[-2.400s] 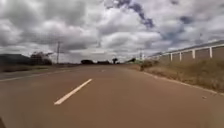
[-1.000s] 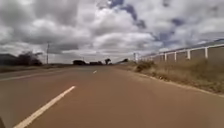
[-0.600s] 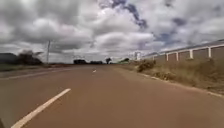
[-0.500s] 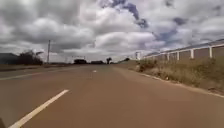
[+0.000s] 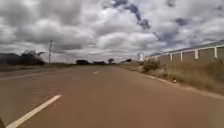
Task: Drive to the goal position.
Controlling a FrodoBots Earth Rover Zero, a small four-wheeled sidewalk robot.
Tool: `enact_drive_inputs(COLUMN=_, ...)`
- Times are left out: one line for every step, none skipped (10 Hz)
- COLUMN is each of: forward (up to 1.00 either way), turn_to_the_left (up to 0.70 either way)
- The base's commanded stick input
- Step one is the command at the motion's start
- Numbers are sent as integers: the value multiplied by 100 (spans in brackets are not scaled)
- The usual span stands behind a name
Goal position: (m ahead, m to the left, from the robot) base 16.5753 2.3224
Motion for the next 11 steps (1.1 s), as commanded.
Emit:
enact_drive_inputs(forward=85, turn_to_the_left=0)
enact_drive_inputs(forward=85, turn_to_the_left=0)
enact_drive_inputs(forward=85, turn_to_the_left=0)
enact_drive_inputs(forward=85, turn_to_the_left=0)
enact_drive_inputs(forward=85, turn_to_the_left=0)
enact_drive_inputs(forward=85, turn_to_the_left=0)
enact_drive_inputs(forward=85, turn_to_the_left=0)
enact_drive_inputs(forward=85, turn_to_the_left=0)
enact_drive_inputs(forward=85, turn_to_the_left=0)
enact_drive_inputs(forward=85, turn_to_the_left=0)
enact_drive_inputs(forward=85, turn_to_the_left=0)
